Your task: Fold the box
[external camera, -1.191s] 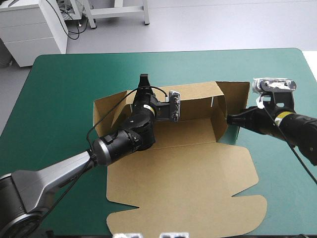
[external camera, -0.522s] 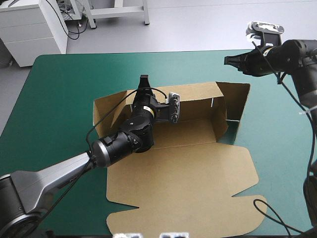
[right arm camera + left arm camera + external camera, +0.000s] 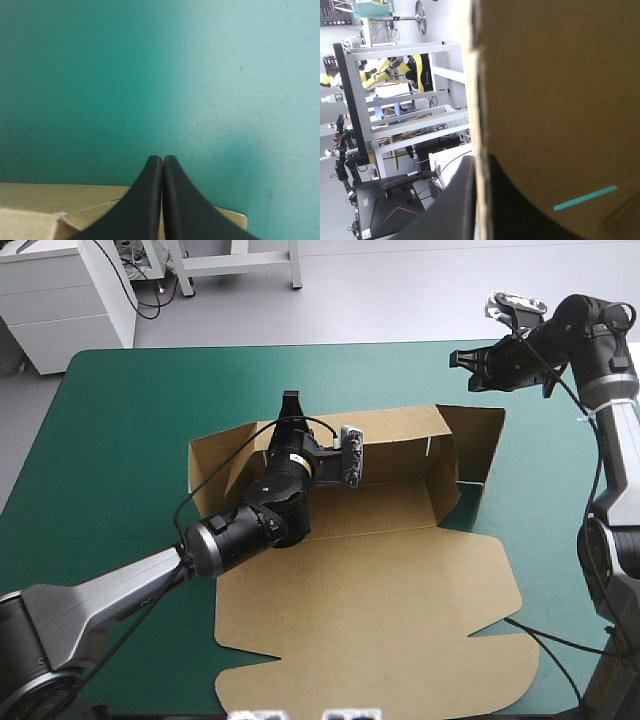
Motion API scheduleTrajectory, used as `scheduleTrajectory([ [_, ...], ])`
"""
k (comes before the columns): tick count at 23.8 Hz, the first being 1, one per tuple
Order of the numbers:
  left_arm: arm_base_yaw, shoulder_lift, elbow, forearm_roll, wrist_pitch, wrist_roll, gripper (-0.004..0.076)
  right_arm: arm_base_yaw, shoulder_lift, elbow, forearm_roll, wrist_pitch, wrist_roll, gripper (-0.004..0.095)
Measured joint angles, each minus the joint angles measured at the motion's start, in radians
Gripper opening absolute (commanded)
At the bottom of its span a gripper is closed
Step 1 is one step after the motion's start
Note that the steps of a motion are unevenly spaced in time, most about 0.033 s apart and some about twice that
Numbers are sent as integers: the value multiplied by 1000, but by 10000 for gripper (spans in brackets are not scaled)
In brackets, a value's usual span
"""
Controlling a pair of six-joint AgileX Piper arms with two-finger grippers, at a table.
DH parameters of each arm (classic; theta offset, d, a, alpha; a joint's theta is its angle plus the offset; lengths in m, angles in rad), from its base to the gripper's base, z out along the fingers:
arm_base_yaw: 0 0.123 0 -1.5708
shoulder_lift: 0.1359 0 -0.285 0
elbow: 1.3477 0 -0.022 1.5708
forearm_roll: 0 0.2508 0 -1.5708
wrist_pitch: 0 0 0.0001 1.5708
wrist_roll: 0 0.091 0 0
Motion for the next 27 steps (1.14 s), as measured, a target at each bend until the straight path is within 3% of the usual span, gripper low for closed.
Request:
scheduleTrajectory([
  [10,0,0,0,0,6,-19,-8,0,-29,218,11,0,-49,-4],
  [19,0,0,0,-1,6,-19,-8,0,-181,409,51,-8,-166,-4],
  [27,0,5,0,2,13,-18,-8,0,-367,747,253,-262,-429,-4],
])
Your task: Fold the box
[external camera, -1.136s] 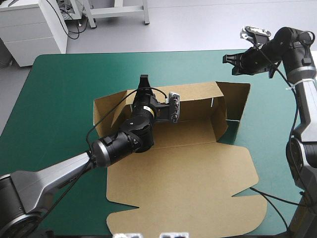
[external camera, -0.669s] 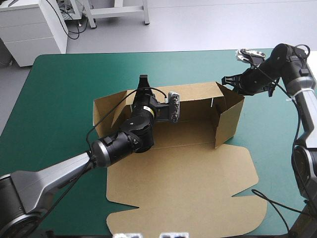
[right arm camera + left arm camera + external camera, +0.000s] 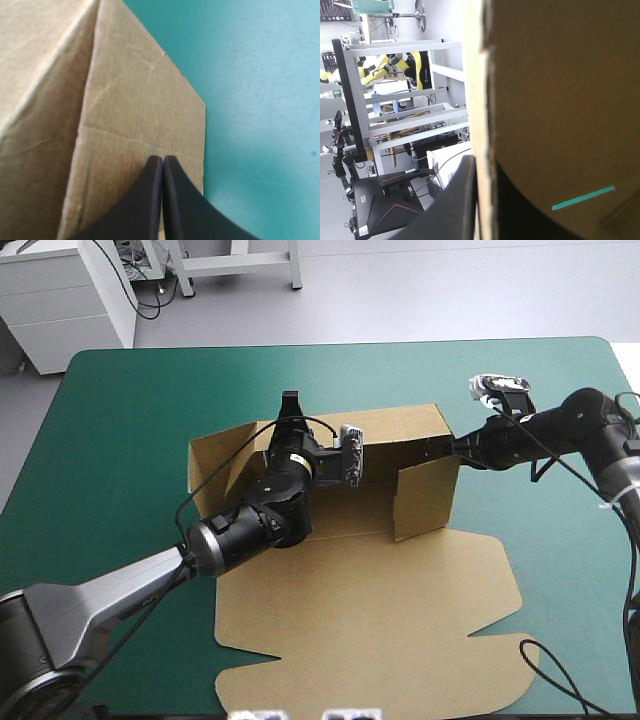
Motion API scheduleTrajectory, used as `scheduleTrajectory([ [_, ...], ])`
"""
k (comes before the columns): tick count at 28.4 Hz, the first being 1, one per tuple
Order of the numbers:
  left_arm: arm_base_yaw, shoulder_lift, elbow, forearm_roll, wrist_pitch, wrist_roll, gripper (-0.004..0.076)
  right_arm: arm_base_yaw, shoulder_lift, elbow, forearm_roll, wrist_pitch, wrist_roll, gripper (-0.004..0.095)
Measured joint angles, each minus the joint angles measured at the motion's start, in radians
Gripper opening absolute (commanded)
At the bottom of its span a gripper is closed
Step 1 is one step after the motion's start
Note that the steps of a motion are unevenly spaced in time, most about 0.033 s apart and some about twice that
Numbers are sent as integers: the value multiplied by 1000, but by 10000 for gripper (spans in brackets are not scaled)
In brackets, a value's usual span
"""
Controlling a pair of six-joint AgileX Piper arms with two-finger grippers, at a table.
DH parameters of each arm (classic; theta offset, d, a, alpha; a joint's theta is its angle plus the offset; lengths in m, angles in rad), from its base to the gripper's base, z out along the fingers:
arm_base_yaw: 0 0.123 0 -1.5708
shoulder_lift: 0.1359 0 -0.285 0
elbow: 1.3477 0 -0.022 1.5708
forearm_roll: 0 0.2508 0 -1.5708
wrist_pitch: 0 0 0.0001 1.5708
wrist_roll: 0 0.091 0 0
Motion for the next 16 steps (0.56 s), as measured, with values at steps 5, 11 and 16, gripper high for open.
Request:
scheduleTrajectory([
  [5,0,30,-1,41,15,-5,-8,0,-51,141,126,-113,-189,-4],
  [11,0,43,-2,66,20,-27,-8,-1,-83,243,197,-202,-341,-4],
  [16,0,43,-3,66,21,-28,-8,-1,-87,252,206,-202,-423,82],
])
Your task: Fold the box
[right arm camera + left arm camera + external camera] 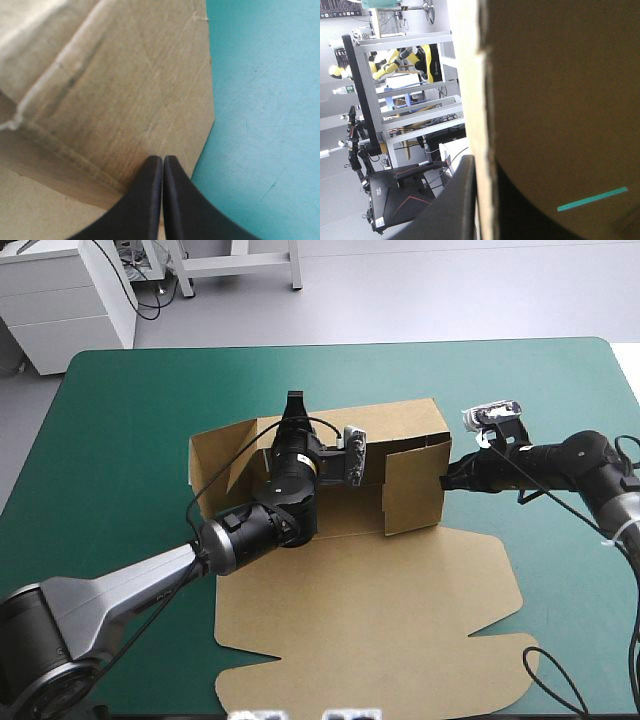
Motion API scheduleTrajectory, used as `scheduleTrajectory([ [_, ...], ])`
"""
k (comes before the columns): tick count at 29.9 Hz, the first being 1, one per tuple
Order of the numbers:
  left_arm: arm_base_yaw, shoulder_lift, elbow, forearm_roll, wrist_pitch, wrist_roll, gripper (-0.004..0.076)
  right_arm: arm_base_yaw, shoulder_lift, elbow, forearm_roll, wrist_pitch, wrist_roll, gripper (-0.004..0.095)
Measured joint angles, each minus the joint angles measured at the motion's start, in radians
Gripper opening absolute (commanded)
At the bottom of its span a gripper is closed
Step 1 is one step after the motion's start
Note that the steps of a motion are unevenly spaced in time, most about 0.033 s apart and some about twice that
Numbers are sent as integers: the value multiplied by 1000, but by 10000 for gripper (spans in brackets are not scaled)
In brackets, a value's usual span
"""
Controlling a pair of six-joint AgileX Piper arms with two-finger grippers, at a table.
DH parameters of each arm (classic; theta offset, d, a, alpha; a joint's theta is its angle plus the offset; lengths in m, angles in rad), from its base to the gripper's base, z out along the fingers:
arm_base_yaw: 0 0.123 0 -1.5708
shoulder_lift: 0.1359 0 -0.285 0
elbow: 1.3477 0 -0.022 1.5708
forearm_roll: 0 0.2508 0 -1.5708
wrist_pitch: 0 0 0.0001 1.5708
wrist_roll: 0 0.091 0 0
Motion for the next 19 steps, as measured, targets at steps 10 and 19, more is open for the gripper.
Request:
scheduleTrajectory([
  [10,0,1,0,0,1,-1,-8,0,-32,-4,-109,37,-32,339],
  [19,0,3,0,2,1,-2,-8,0,-36,-21,-108,93,-107,460],
])
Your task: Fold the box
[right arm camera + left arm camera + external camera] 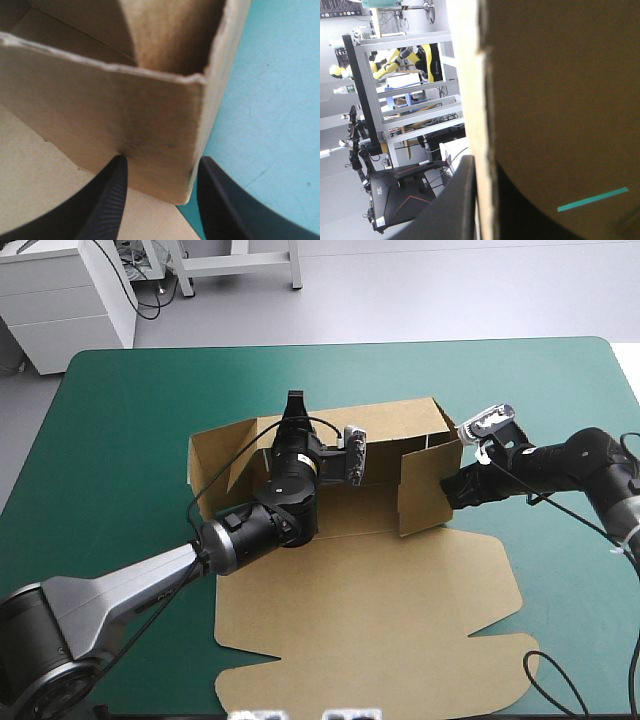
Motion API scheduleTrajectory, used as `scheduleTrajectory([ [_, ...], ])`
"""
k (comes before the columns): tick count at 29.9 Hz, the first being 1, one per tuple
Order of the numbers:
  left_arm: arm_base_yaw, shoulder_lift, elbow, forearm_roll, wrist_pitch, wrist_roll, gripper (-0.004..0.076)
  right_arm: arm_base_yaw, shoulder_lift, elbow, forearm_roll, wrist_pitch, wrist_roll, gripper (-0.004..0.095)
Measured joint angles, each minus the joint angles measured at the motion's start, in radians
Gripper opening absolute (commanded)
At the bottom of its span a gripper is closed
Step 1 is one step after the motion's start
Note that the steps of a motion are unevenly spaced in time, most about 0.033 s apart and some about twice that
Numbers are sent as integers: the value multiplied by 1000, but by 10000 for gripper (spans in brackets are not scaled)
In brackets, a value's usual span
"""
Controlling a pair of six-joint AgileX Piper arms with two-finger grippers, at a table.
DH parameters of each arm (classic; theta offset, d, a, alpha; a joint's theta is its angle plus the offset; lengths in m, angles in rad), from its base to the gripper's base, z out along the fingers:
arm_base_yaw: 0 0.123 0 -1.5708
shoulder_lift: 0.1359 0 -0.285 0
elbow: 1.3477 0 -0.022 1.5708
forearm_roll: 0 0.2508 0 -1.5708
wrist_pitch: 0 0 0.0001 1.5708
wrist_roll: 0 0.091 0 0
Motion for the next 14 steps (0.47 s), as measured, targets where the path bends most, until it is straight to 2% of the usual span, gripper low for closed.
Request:
scheduleTrajectory([
  [4,0,0,0,0,0,0,-8,0,0,0,37,-12,-47,460],
  [14,0,0,0,3,-6,-47,-8,0,45,0,232,-34,-215,458],
])
